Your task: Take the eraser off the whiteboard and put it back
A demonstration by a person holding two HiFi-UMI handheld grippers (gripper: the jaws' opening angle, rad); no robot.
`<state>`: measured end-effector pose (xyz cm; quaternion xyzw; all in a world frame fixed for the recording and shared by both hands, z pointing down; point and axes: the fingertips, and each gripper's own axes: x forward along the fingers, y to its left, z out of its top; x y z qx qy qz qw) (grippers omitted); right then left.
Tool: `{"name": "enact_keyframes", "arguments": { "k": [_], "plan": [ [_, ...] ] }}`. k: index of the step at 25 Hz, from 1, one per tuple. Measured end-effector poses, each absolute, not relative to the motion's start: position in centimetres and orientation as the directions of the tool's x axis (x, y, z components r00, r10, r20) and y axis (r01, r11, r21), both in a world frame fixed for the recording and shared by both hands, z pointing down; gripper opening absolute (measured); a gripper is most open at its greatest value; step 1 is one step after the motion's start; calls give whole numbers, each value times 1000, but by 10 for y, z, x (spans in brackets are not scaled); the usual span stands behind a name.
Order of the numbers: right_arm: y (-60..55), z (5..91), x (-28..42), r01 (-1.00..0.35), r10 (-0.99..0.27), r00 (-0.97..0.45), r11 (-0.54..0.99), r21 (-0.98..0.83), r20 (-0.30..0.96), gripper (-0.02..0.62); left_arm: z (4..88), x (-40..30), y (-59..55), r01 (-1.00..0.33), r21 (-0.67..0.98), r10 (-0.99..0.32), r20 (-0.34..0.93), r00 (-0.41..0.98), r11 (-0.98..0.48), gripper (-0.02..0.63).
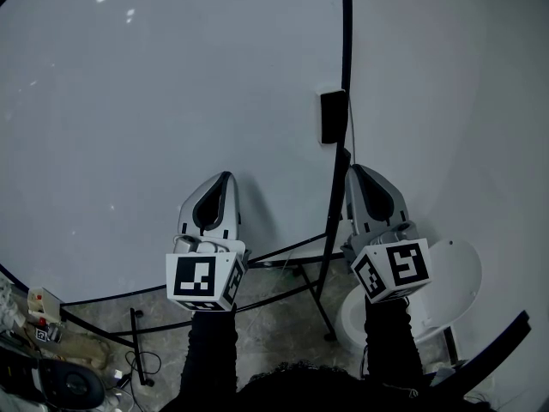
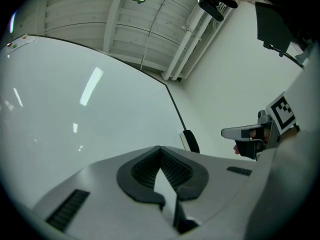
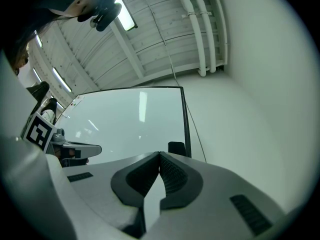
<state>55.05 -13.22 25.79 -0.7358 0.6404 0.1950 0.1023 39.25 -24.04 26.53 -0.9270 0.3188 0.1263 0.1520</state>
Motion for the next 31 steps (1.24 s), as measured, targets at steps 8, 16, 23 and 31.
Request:
{"name": "enact_keyframes", "arguments": {
  "k": [8,16,23,31],
  "plan": [
    [-136,260,550,-974,-911,110,-178,140,-397,8,268,392,-244,-635,-199,-561,-324,762,-747,6],
    [-135,258,548,-974,-911,98,-171,150,-401,8,268,394,-244,-635,-198,-561,-327,761,-746,6],
    [-135,258,546,-978,-912,83,-152,143,-402,8,268,394,-243,-639,-200,-565,-327,758,-742,6],
    [-135,256,545,-979,-913,61,-134,156,-404,8,268,395,-241,-646,-203,-573,-323,754,-736,6]
  ]
}}
